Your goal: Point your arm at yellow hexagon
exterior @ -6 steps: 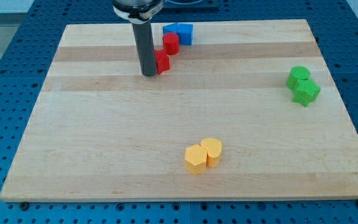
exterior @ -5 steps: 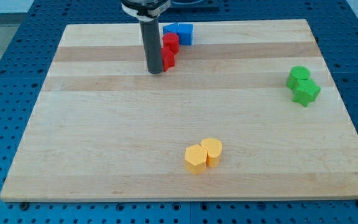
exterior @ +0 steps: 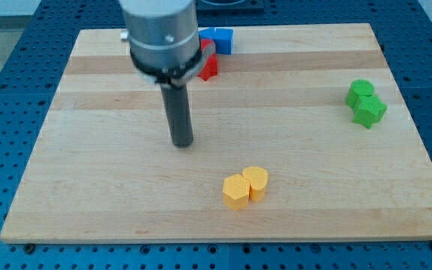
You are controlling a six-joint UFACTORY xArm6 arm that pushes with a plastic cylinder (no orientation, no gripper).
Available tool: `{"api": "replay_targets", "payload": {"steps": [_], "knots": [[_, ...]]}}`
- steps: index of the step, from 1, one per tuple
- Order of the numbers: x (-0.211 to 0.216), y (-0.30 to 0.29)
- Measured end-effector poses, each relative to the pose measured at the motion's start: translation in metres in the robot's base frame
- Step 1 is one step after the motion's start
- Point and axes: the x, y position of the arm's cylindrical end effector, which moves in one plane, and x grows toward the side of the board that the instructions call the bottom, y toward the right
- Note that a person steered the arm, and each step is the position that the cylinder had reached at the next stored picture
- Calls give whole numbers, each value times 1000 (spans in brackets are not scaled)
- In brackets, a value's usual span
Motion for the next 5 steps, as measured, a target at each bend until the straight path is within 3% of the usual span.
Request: {"api": "replay_targets", "payload": {"steps": [2,3,5], "knots": [[86,3],[108,28],[110,99]]}}
